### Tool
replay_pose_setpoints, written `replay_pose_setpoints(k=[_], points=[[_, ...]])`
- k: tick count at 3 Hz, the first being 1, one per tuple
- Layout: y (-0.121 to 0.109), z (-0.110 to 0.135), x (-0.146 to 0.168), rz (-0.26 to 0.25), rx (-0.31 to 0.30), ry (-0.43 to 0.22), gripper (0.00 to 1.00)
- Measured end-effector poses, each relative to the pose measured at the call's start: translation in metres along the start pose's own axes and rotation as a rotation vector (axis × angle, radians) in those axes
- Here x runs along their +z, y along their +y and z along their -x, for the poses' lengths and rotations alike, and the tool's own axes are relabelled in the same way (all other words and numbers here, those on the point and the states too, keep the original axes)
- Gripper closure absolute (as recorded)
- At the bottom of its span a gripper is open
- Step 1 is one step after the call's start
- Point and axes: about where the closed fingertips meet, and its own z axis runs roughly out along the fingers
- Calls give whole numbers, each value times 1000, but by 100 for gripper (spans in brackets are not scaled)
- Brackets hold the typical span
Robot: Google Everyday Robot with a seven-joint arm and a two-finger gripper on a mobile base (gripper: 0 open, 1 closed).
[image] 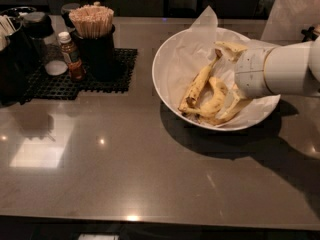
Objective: Pick banana from white bowl
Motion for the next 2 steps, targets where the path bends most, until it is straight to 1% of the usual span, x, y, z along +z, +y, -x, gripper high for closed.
replay_pose_setpoints(k=[1,2], points=[[-8,5,2,-27,-62,-1,35],[-10,12,6,-26,-117,-14,59]])
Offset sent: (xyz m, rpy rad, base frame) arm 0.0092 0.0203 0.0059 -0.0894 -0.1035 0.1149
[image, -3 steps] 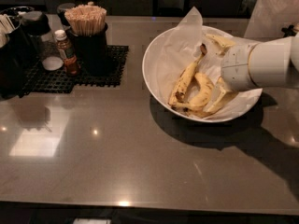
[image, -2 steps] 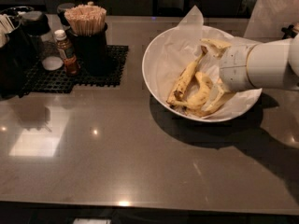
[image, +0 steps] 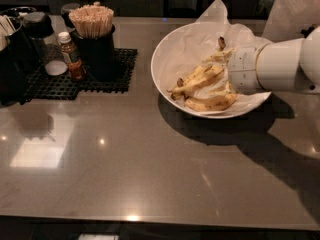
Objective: Pick banana from white bowl
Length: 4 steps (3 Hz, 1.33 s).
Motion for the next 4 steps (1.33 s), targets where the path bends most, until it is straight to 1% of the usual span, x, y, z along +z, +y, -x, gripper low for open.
replay_pose_setpoints(k=[1,2,3,4], points=[[2,9,10,31,-53,-34,76],[6,20,26,74,-101,-72,58],[7,29,40,114,-126,-101,35],[8,32,54,155,-116,-116,11]])
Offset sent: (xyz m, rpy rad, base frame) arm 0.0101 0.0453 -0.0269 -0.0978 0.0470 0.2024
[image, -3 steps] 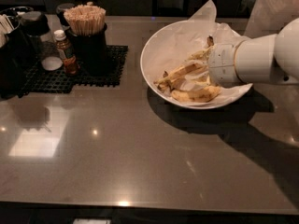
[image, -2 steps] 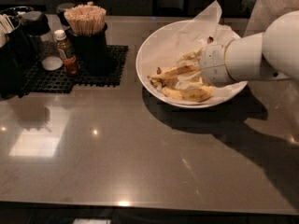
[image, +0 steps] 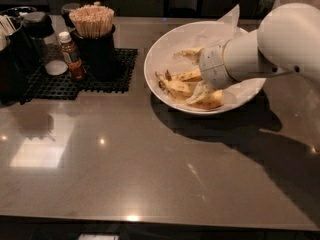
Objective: Pick banana from white bowl
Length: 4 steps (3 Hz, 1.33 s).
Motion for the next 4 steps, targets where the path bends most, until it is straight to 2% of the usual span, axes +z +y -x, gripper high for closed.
replay_pose_setpoints(k=[1,2,3,4], points=[[-1,-2,5,27,26,-2,0],[4,-12,17,72,86,3,0],[5,-14,19,87,112,3,1],[7,-20,23,109,146,-2,20]])
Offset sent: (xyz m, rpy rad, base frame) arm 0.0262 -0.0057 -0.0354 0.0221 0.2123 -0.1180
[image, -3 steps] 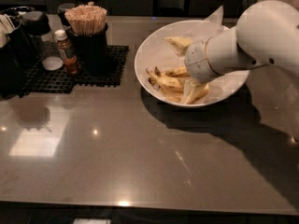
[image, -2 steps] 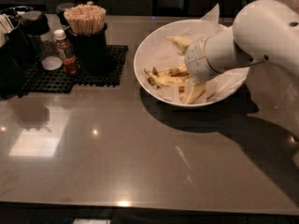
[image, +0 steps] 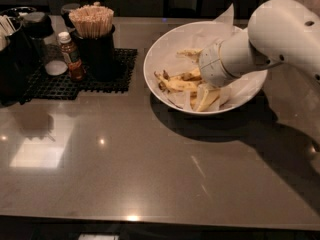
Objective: Pick banana from white bowl
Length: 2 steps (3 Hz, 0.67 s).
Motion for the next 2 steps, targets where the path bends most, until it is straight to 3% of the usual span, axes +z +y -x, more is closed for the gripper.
replay_pose_setpoints(k=[1,2], points=[[6,-18,-7,6,111,-5,42],[7,-40,-40,-48,201,12,36]])
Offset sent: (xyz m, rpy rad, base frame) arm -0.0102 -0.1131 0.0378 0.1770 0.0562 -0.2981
